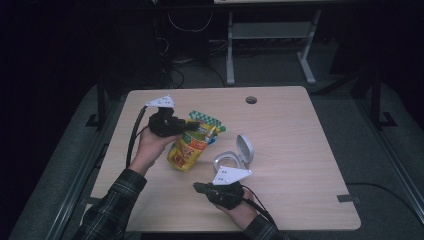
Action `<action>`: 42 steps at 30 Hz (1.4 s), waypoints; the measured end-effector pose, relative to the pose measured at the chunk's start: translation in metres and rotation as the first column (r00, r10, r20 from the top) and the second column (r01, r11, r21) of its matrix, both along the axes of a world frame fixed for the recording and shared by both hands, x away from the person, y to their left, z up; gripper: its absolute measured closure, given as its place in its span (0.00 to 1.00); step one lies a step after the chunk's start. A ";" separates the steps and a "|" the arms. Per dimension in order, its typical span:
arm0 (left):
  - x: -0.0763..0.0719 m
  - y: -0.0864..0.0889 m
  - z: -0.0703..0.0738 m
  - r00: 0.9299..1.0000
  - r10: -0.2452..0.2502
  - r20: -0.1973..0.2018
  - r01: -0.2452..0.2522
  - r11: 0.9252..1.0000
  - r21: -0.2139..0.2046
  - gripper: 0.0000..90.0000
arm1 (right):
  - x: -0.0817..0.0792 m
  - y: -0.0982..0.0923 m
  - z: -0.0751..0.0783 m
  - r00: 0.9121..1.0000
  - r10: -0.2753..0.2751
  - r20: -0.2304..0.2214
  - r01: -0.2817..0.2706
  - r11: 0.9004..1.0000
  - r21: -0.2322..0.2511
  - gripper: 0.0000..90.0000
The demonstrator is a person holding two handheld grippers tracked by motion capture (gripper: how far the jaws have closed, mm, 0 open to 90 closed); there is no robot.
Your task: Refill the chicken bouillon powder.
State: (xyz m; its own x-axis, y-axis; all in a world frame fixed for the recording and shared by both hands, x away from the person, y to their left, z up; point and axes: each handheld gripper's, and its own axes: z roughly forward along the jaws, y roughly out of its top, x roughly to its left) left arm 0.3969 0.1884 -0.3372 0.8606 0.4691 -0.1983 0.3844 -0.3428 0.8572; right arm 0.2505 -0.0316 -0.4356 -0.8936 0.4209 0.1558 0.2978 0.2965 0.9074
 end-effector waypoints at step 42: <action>-0.063 0.094 -0.012 1.000 0.026 0.008 -0.026 0.999 0.037 0.93 | -0.004 0.013 -0.010 0.998 0.050 -0.039 -0.051 0.998 -0.033 0.98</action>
State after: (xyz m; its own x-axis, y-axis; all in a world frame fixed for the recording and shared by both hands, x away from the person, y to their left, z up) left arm 0.3340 0.2822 -0.3491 0.8494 0.4981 -0.1745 0.3876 -0.3642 0.8469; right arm 0.2469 -0.0190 -0.4453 -0.9077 0.3808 0.1766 0.3158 0.3425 0.8848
